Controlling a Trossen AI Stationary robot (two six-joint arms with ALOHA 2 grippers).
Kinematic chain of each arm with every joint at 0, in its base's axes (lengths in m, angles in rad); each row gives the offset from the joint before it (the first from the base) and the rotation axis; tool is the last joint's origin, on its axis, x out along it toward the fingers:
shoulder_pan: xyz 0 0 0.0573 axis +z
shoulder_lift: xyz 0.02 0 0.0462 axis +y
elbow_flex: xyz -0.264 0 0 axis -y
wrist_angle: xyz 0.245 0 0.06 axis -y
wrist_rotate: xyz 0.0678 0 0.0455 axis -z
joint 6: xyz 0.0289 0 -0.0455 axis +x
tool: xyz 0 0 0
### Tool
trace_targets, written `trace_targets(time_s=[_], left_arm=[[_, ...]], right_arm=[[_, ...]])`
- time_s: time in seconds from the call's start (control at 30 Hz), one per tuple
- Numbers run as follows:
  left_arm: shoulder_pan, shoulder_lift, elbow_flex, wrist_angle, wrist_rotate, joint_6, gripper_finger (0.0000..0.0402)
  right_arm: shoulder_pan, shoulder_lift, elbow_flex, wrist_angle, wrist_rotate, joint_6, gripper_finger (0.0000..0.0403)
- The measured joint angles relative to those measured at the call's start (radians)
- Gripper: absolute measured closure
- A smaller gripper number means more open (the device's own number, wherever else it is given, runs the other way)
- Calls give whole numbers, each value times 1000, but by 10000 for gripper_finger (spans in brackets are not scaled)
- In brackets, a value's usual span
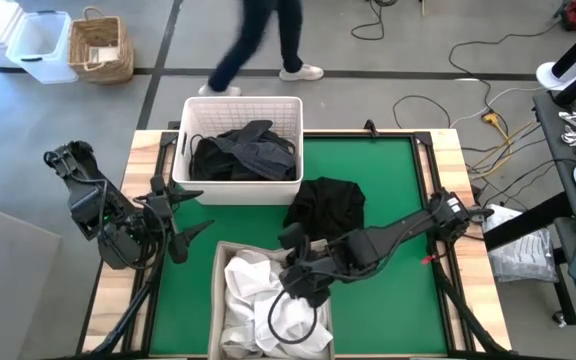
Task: Sort clothes
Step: Put the black shirt into the white bin
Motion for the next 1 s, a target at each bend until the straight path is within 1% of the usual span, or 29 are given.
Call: trace_targets(time_s=[0.13,0.27,0.33,0.43,0.5,0.6,0.73,0.9,1.0], left_arm=[[0,1,0,4,-4,0,82],[0,13,0,38,-6,23,82],[1,22,2,50,-13,42,82],[7,35,3,70,-77,46,82],[10,41,3,73,-99,56,82],[20,49,3,82,-103,66,82],[22,58,3,87,-105,66,82],[22,67,3,129,-107,80,82],[24,69,3,202,-109,159,82]], right_arm=[[-29,-36,22,-95,12,-7,385],[-68,-136,9,-151,17,0,385],[-94,-188,0,-178,21,30,385],[-136,-271,-29,-238,23,103,385],[-163,-322,-57,-276,24,129,385],[-205,-409,-130,-296,20,130,385],[-262,-529,-261,-258,-14,144,385],[-303,-658,-451,-131,-28,207,385],[-312,-713,-554,-60,-30,243,385]])
